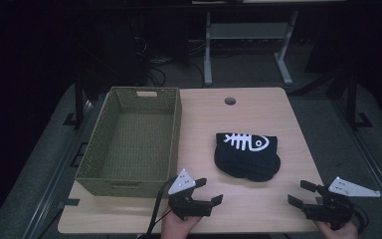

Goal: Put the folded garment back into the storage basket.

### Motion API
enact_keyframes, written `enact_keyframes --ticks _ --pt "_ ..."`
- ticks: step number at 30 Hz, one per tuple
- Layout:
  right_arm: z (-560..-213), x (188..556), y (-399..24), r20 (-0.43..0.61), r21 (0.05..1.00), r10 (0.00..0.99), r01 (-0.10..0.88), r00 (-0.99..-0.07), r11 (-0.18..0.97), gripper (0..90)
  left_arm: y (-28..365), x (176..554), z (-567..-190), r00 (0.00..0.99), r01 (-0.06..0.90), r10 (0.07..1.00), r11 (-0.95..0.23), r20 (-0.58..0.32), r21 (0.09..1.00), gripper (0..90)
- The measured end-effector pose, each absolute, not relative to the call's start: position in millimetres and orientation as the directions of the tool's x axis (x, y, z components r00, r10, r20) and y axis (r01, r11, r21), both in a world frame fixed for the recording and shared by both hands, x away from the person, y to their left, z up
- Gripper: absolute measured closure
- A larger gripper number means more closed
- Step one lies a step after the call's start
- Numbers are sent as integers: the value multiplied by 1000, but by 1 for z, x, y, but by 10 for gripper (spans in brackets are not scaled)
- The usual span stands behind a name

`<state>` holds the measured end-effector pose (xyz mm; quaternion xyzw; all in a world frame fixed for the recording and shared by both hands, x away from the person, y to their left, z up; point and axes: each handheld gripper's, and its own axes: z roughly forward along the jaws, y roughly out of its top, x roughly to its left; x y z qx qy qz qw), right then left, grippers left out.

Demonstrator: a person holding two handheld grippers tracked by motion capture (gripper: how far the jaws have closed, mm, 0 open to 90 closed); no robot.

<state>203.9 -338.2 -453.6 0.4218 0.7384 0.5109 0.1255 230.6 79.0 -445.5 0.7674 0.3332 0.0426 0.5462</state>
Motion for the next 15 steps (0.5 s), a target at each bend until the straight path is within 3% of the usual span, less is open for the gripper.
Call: enact_keyframes --ticks 15 --pt "-432 230 -335 250 852 754 508 -607 126 159 71 252 -430 752 457 590 -149 -292 877 197"
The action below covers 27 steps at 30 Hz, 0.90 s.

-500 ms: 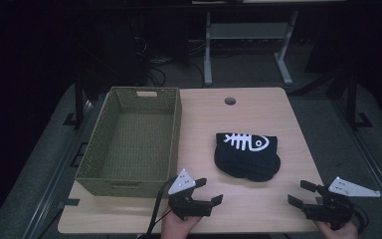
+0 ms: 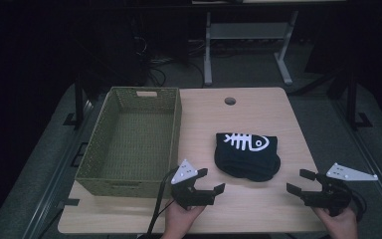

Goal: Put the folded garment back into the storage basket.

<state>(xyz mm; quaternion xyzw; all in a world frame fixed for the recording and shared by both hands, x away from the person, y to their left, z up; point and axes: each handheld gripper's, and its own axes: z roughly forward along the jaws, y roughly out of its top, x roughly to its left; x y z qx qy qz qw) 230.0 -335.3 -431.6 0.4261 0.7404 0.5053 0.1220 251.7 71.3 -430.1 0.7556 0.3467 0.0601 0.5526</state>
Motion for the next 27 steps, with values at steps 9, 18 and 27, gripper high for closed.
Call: enact_keyframes --ticks 9,18,27 --pt "-421 256 -333 261 836 764 534 -590 127 160 55 268 -430 723 513 598 -128 -347 849 192" --pt "-420 281 -325 236 824 767 542 -596 167 161 40 284 -420 723 490 617 -141 -311 860 192" --pt "-409 301 -322 264 803 754 570 -601 173 166 30 305 -410 703 507 635 -131 -321 852 192"
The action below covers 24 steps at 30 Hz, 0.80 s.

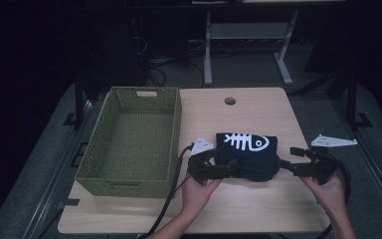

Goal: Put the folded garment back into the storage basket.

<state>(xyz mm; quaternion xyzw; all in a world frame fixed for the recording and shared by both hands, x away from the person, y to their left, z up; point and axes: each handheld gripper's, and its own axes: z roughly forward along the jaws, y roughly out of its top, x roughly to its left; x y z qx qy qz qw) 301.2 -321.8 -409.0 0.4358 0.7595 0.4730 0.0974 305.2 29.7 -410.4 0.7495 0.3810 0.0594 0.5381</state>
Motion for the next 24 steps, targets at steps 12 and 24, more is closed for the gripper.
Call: enact_keyframes --ticks 12,24 --pt "-408 332 -321 282 787 774 598 -567 152 192 19 336 -413 625 561 682 -54 -380 826 198" --pt "-454 362 -318 375 700 797 708 -473 90 267 20 369 -446 473 695 755 -3 -453 719 208"
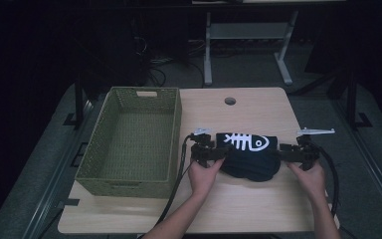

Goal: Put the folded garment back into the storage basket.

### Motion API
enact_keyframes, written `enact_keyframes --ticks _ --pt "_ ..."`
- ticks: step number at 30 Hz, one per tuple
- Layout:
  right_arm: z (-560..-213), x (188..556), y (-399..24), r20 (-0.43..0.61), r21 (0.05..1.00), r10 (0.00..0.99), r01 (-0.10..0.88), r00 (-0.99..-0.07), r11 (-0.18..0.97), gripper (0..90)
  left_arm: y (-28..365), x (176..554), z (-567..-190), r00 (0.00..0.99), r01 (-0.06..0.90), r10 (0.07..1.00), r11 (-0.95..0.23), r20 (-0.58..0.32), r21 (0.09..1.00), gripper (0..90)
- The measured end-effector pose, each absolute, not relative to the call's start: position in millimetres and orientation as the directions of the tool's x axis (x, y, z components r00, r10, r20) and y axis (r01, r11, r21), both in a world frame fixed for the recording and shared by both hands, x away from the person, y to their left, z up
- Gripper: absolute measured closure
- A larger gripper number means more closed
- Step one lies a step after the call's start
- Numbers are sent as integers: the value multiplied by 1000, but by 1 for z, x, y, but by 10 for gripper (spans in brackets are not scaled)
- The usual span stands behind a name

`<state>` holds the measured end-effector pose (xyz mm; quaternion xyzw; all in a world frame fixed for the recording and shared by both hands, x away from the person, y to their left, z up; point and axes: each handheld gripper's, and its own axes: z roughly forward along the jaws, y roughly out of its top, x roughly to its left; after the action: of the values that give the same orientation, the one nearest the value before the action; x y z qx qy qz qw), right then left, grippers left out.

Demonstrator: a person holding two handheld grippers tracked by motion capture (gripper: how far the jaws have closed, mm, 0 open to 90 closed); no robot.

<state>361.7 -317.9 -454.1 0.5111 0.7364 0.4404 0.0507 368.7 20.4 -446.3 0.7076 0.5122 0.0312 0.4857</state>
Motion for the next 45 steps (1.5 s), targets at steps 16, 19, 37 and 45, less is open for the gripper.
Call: enact_keyframes --ticks 16,19,37,45 --pt "-471 358 -314 356 668 831 738 -427 92 408 19 381 -475 415 777 753 0 -511 630 353" --pt "-474 359 -311 353 656 838 748 -416 95 461 18 380 -477 426 773 747 -6 -511 635 410" --pt "-462 348 -313 465 693 773 721 -432 -15 715 10 376 -461 498 738 692 -22 -522 674 685" --pt "-451 343 -321 511 695 747 716 -425 -68 721 11 374 -438 537 719 653 -24 -534 694 692"
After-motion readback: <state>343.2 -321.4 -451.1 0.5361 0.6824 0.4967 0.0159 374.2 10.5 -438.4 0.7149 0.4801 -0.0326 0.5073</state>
